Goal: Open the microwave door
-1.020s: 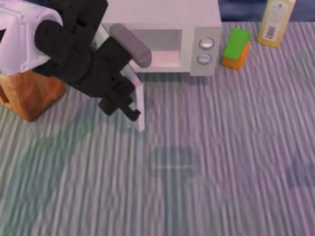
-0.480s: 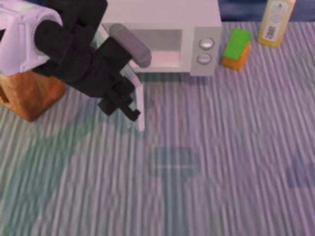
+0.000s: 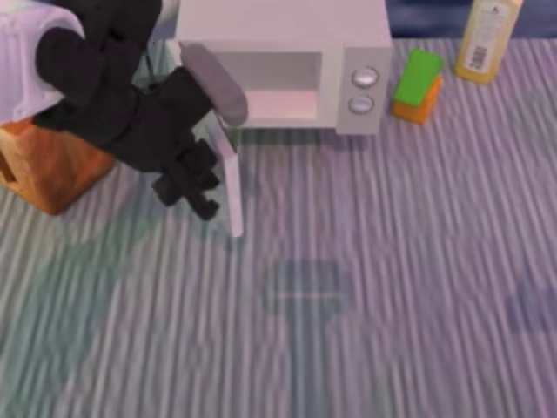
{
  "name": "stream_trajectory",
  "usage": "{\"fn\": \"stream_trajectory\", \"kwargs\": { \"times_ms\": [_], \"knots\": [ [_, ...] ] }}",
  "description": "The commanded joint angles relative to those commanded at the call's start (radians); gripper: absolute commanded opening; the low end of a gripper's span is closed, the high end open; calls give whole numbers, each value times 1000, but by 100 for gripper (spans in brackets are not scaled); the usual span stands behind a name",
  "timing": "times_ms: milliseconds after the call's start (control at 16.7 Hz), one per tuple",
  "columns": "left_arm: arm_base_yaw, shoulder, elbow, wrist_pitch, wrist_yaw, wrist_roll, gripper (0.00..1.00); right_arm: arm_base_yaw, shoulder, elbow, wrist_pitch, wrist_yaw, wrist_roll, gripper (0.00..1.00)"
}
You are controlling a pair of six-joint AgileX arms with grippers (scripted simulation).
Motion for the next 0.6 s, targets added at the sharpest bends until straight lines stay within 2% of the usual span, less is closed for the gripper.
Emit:
{"fn": "stream_trajectory", "kwargs": {
  "times_ms": [120, 600],
  "knots": [
    [16, -1, -6, -14, 16, 33, 0, 0, 0, 0, 0, 0, 0, 100],
    [17, 0, -7, -15, 17, 36, 0, 0, 0, 0, 0, 0, 0, 100]
  ]
}}
